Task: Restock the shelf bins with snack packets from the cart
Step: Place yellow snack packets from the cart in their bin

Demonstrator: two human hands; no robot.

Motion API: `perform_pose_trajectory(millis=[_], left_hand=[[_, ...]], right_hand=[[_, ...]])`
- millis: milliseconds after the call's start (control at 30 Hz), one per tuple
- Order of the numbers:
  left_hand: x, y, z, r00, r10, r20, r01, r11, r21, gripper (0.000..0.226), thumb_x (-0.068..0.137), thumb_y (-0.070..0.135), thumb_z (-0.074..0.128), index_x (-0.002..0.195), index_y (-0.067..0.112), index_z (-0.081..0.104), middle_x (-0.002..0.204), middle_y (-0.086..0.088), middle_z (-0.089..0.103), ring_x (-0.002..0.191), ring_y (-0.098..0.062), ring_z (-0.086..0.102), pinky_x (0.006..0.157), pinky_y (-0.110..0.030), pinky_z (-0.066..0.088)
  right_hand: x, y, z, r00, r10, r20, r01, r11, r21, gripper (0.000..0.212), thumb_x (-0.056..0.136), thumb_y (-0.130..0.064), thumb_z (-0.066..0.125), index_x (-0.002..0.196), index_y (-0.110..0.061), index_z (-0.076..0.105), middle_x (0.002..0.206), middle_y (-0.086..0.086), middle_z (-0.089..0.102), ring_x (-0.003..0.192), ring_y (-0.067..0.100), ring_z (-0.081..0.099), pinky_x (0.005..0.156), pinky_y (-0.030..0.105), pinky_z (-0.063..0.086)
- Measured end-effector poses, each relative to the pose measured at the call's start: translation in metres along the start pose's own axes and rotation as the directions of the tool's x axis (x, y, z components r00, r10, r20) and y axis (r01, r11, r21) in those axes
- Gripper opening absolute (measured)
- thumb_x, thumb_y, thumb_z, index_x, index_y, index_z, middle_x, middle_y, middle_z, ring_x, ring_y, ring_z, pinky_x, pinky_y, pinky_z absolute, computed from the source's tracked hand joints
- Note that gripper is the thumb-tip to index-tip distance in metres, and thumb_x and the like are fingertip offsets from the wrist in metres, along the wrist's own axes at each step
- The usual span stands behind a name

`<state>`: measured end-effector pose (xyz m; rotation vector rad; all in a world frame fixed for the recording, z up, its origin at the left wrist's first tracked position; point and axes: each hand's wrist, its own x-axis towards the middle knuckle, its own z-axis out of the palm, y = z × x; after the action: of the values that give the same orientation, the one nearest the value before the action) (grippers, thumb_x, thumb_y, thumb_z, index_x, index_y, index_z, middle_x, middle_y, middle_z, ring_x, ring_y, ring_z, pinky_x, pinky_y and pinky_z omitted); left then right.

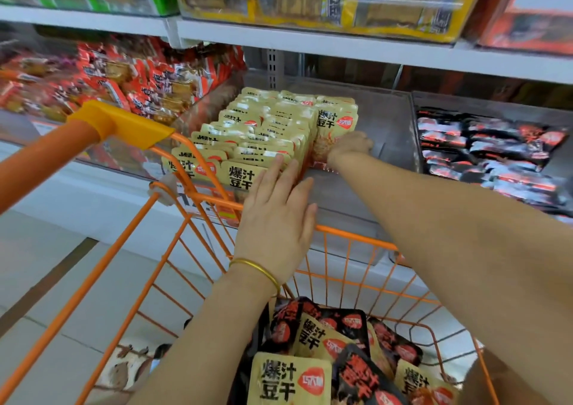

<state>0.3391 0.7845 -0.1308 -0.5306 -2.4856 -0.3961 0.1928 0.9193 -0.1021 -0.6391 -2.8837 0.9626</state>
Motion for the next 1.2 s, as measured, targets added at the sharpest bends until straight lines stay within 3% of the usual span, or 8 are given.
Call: perform_pose_trajectory(millis=[233, 367, 467, 667, 767, 833, 1000, 1200], left_hand=[[0.001, -0.008, -0.023, 0.985, -0.025, 0.169, 0.051, 0.988, -0.146, 0.047, 0.091, 0.032, 0.035, 0.124, 0.006, 0.057, 0.138, -0.012, 0.049, 0.139, -0.029, 0.026, 0.116, -0.040, 0.018], [-0.005, -0.013, -0.050, 0.994, 0.063, 0.094, -0.053, 0.993, -0.105, 0.038, 0.087, 0.024, 0.040, 0.107, 0.007, 0.067, 0.118, -0.008, 0.064, 0.121, -0.032, 0.049, 0.106, -0.041, 0.035], [-0.021, -0.005, -0.052, 0.997, 0.080, -0.023, -0.082, 0.991, -0.103, 0.027, 0.086, 0.016, 0.048, 0.101, 0.009, 0.069, 0.112, -0.006, 0.066, 0.111, -0.032, 0.054, 0.091, -0.047, 0.045], [-0.029, 0.001, -0.047, 0.996, 0.041, -0.079, -0.050, 0.991, -0.121, 0.024, 0.086, 0.017, 0.050, 0.099, 0.013, 0.070, 0.104, 0.001, 0.068, 0.100, -0.027, 0.056, 0.086, -0.039, 0.043], [-0.030, 0.008, -0.055, 0.986, -0.168, -0.006, 0.150, 0.895, -0.420, 0.021, 0.088, 0.019, 0.050, 0.094, 0.018, 0.070, 0.084, 0.009, 0.066, 0.087, -0.012, 0.056, 0.081, -0.027, 0.042], [-0.027, 0.014, -0.063, 0.950, -0.260, 0.170, 0.305, 0.675, -0.672, 0.021, 0.089, 0.024, 0.048, 0.091, 0.018, 0.068, 0.077, 0.006, 0.067, 0.080, -0.011, 0.063, 0.076, -0.026, 0.050], [-0.019, 0.017, -0.069, 0.852, -0.235, 0.469, 0.523, 0.451, -0.724, 0.029, 0.085, 0.035, 0.059, 0.102, 0.012, 0.065, 0.089, 0.007, 0.066, 0.079, -0.001, 0.063, 0.067, -0.013, 0.049], [0.023, 0.012, -0.060, 0.872, -0.414, 0.263, 0.440, 0.422, -0.792, 0.060, 0.069, 0.047, 0.074, 0.087, -0.007, 0.054, 0.078, -0.008, 0.053, 0.068, -0.019, 0.047, 0.063, -0.032, 0.041]], right_hand=[[-0.129, 0.012, -0.054, 0.844, -0.487, -0.223, 0.535, 0.787, 0.307, 0.024, 0.085, -0.005, 0.057, 0.107, -0.013, 0.050, 0.097, -0.001, 0.050, 0.084, 0.013, 0.051, 0.078, 0.025, 0.044], [-0.202, 0.066, -0.059, 0.675, -0.690, 0.259, 0.665, 0.722, 0.190, 0.007, 0.087, -0.020, 0.061, 0.082, -0.024, 0.059, 0.070, -0.015, 0.051, 0.067, 0.001, 0.050, 0.068, 0.025, 0.044], [-0.222, 0.087, -0.033, 0.494, -0.493, 0.716, 0.698, 0.716, 0.010, 0.023, 0.088, -0.042, 0.060, 0.099, -0.021, 0.064, 0.086, -0.010, 0.057, 0.078, 0.009, 0.053, 0.071, 0.029, 0.044], [-0.217, 0.095, -0.024, 0.343, -0.482, 0.806, 0.688, 0.713, 0.134, 0.020, 0.089, -0.028, 0.064, 0.076, -0.019, 0.050, 0.074, -0.003, 0.048, 0.065, 0.012, 0.045, 0.059, 0.028, 0.032], [-0.206, 0.090, -0.046, 0.396, -0.545, 0.739, 0.454, 0.816, 0.359, 0.015, 0.091, -0.020, 0.060, 0.079, -0.018, 0.051, 0.075, -0.004, 0.052, 0.063, 0.002, 0.049, 0.059, 0.019, 0.038], [-0.198, 0.085, -0.063, 0.511, -0.578, 0.636, 0.342, 0.816, 0.467, 0.012, 0.092, -0.016, 0.058, 0.082, -0.015, 0.052, 0.080, 0.005, 0.052, 0.066, 0.009, 0.052, 0.055, 0.019, 0.044], [-0.175, 0.066, -0.089, 0.778, -0.515, 0.361, 0.206, 0.751, 0.627, 0.010, 0.093, -0.014, 0.056, 0.084, -0.011, 0.052, 0.081, 0.014, 0.062, 0.065, 0.020, 0.060, 0.052, 0.031, 0.049], [-0.163, 0.041, -0.081, 0.781, -0.483, 0.395, 0.079, 0.704, 0.706, 0.012, 0.084, -0.015, 0.069, 0.097, -0.014, 0.069, 0.078, -0.002, 0.071, 0.063, 0.001, 0.064, 0.054, 0.013, 0.045]])
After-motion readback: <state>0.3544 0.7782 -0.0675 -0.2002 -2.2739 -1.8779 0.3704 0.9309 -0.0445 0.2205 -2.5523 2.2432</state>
